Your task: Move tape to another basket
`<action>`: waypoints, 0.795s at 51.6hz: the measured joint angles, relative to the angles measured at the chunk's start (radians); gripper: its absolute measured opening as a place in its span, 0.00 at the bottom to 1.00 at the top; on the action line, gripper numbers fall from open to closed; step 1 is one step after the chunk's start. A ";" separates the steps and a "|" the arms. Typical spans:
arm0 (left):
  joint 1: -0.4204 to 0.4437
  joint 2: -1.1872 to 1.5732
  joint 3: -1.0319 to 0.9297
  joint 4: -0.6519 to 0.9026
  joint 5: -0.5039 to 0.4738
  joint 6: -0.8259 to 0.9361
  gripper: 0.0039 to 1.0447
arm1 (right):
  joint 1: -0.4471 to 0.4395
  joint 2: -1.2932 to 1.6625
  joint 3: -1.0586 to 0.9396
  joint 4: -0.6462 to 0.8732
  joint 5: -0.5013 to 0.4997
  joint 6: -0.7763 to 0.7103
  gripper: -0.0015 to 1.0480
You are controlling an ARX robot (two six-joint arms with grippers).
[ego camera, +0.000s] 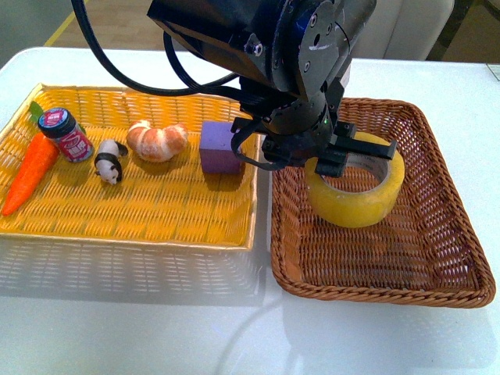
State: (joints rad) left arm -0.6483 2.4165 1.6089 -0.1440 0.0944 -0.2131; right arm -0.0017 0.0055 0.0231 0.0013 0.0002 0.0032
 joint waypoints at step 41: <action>0.210 -0.473 -0.585 0.466 0.119 -0.146 0.92 | 0.000 0.000 0.000 0.000 0.000 0.000 0.91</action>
State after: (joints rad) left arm -0.4385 1.9438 1.0241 0.3218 0.2138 -0.3592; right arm -0.0017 0.0055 0.0231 0.0013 0.0002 0.0032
